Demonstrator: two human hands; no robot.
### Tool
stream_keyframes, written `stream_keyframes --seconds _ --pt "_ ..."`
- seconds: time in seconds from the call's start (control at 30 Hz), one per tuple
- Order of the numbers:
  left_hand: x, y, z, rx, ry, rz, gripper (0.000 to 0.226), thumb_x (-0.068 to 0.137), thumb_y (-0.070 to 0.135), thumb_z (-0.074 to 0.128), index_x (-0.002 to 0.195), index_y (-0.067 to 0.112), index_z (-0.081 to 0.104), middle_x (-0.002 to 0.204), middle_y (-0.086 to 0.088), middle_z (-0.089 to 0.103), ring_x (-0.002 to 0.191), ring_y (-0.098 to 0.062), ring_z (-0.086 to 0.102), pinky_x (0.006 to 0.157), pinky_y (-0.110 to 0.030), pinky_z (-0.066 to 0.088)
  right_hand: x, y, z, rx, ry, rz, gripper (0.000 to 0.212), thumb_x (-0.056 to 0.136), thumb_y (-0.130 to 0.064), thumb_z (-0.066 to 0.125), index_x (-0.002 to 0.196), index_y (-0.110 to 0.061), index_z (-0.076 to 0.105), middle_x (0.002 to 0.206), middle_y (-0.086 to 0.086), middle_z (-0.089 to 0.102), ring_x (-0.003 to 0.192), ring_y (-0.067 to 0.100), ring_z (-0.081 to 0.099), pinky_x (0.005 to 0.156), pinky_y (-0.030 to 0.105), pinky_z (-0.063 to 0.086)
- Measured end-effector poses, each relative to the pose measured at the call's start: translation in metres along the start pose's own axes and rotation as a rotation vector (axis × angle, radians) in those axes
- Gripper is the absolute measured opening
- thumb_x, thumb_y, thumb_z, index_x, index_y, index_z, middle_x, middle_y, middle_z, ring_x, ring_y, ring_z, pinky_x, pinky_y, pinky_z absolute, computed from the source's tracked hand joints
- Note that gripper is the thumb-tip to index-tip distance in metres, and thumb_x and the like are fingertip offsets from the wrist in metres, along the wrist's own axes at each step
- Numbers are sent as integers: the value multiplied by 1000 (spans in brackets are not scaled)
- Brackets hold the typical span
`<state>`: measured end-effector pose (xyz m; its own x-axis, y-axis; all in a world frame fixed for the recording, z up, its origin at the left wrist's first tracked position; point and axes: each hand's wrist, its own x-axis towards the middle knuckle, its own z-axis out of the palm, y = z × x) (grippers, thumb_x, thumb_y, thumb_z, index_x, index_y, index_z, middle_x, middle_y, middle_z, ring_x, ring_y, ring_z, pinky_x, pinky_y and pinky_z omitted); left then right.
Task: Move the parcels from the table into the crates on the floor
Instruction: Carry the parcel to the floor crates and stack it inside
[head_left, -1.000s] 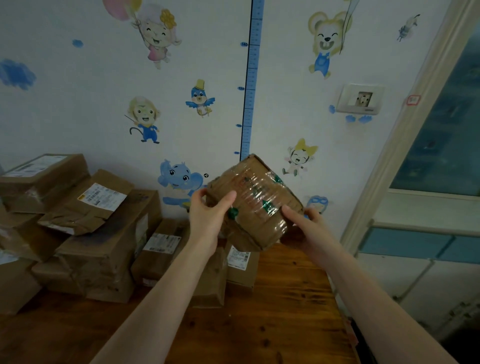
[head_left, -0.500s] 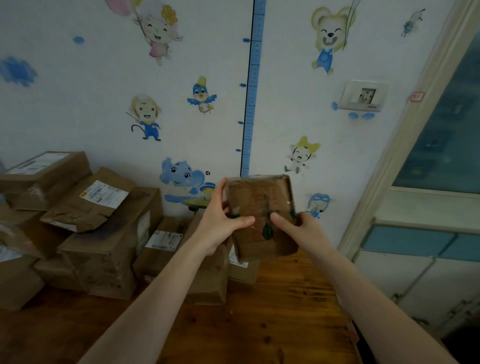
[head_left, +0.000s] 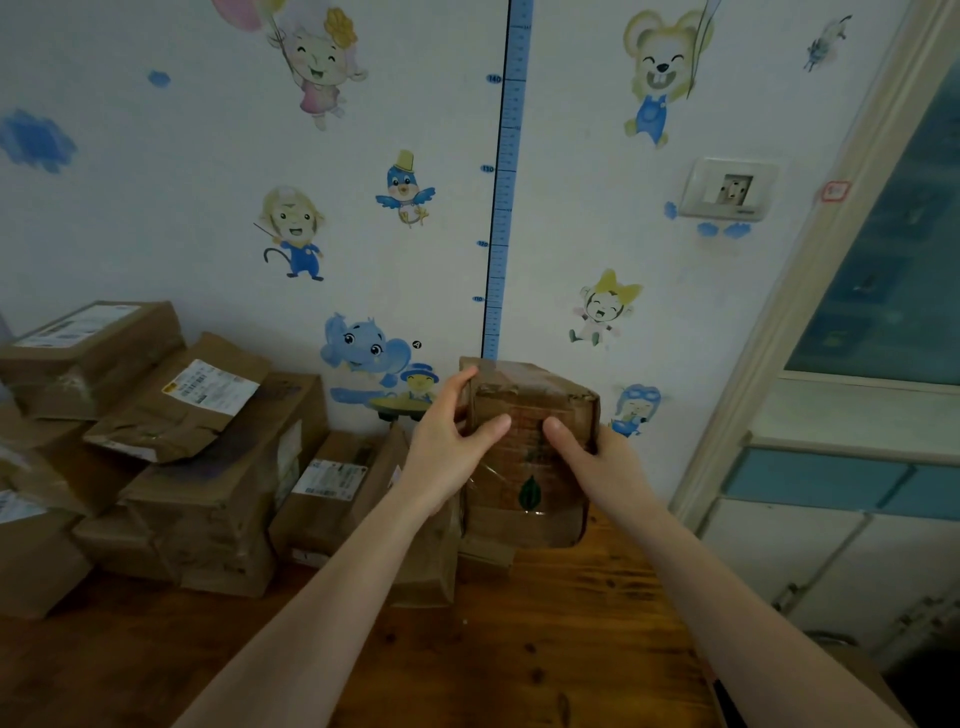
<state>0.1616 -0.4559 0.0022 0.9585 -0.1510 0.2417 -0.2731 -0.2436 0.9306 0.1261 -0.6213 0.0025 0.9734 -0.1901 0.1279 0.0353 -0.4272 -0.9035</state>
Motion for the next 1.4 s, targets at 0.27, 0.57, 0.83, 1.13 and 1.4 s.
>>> stream_keyframes --seconds 0.27,0.57,0.83,1.13,1.4 --pt "-3 -3 0 33 7 46 76 84 26 71 147 26 28 141 3 46 128 -15 44 108 -36 39 0 6 0 91 -31 -24 33 85 -31 67 113 -17 58 103 -6 65 95 10 61 79 23 53" --pt "-3 11 -5 -284 42 -70 41 81 43 64 117 27 53 115 7 57 112 -7 54 82 -12 44 4 0 -8 434 -145 309 104 51 -73 70 132 -11 48 124 8 60 111 23 58 90 39 51" --pt "3 13 -5 -539 -8 -285 56 82 21 71 134 21 49 121 -1 63 104 -18 63 85 -37 53 4 -1 0 653 0 313 63 79 -16 74 132 -4 43 116 12 62 98 24 65 73 33 53" --pt "-5 5 5 -279 18 -192 55 79 10 74 127 20 50 104 6 65 94 -8 64 80 -31 56 -3 0 10 544 -42 291 43 82 -16 71 120 -4 56 104 12 69 87 23 69 64 29 56" --pt "-3 16 -4 -234 13 -174 58 77 36 75 129 17 56 113 0 66 105 -20 63 92 -48 52 -1 -8 3 458 -39 225 50 80 -34 71 119 -11 49 100 1 62 87 14 63 66 24 54"
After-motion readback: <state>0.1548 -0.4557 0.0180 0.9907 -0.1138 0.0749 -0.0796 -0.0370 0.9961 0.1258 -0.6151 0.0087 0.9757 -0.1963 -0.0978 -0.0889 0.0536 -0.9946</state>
